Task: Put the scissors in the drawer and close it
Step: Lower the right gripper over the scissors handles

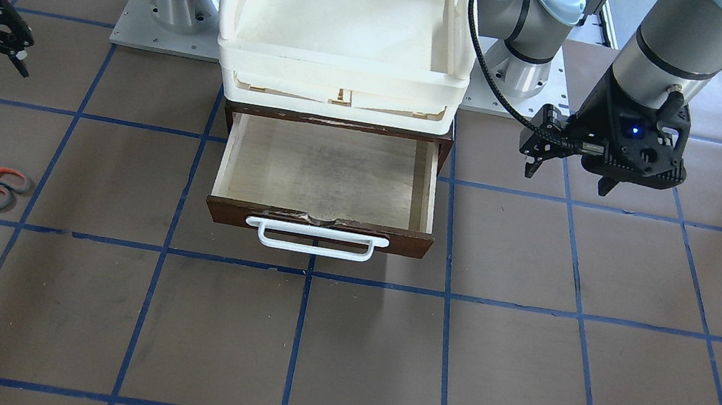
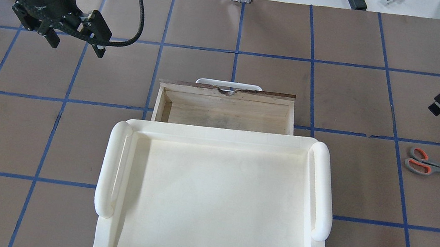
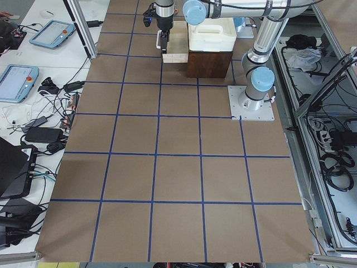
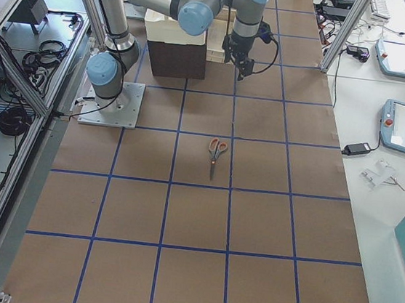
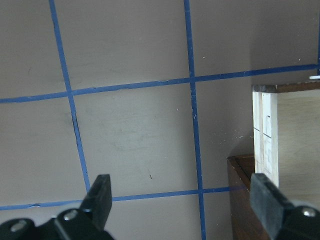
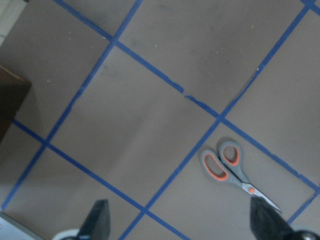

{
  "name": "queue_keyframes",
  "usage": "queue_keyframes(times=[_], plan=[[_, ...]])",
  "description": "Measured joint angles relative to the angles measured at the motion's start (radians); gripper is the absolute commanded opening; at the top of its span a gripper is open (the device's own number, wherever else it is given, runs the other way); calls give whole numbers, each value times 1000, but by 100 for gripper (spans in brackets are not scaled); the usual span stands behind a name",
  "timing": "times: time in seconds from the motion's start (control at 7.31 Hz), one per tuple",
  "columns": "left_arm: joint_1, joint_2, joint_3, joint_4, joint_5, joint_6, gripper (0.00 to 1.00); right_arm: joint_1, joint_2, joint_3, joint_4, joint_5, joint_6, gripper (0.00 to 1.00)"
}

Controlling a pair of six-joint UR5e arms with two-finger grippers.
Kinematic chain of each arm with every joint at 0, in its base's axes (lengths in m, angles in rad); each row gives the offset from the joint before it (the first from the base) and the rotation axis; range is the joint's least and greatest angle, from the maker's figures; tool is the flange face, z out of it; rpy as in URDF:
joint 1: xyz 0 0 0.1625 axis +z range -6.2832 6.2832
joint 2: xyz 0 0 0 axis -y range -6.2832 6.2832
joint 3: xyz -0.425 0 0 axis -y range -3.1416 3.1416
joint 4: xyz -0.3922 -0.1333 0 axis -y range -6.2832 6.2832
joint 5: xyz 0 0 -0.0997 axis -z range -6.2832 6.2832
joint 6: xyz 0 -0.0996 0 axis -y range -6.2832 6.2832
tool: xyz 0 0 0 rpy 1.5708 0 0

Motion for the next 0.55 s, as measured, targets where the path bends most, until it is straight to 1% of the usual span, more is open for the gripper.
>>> queue_keyframes(times=[0.14,0.27,0.55], plan=[[1,0,0,1,8,-1,100,-84,3,48,-43,7,-175,100],[1,0,0,3,9,-4,100,-152,14,104,-122,10,-357,100],[1,2,0,5,0,-7,100,-244,73,180,-283,14,-687,100]])
